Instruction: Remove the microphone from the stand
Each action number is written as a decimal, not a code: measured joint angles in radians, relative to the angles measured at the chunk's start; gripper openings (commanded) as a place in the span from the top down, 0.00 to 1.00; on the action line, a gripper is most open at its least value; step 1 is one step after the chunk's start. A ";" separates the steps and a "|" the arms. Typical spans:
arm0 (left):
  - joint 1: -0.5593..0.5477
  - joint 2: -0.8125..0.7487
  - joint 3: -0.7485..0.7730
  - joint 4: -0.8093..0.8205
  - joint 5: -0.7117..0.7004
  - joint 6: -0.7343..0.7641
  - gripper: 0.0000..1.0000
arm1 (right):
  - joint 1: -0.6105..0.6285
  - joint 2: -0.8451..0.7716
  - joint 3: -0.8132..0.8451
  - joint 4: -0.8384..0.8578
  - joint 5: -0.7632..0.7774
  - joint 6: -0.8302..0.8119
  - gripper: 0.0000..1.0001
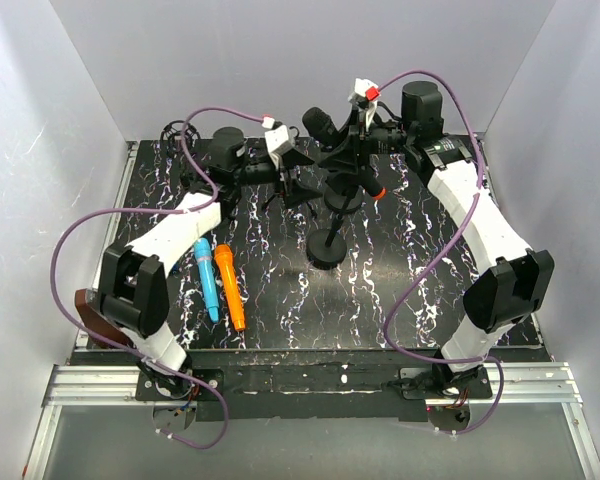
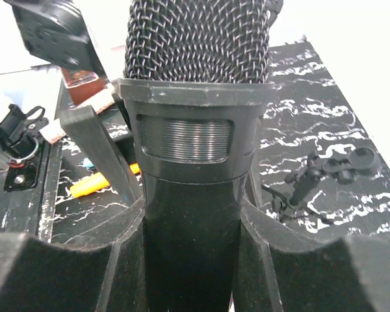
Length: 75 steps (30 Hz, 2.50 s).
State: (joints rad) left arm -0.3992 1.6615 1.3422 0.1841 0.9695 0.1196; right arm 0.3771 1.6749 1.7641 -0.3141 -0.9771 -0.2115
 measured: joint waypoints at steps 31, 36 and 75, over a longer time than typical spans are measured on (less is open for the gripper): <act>-0.130 0.180 0.219 -0.002 0.022 0.001 1.00 | -0.084 0.025 -0.035 0.299 -0.176 0.249 0.99; -0.129 0.178 0.210 0.011 -0.023 -0.003 1.00 | -0.079 0.109 0.299 0.258 -0.166 0.324 0.99; -0.145 0.140 0.470 -0.104 -0.285 -0.170 0.17 | -0.146 -0.188 -0.167 0.367 0.245 0.453 0.99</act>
State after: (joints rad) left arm -0.5442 1.8015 1.8122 0.0799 0.6849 -0.0505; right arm 0.2306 1.4872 1.5974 0.0532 -0.7319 0.2417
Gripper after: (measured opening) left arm 0.835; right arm 0.482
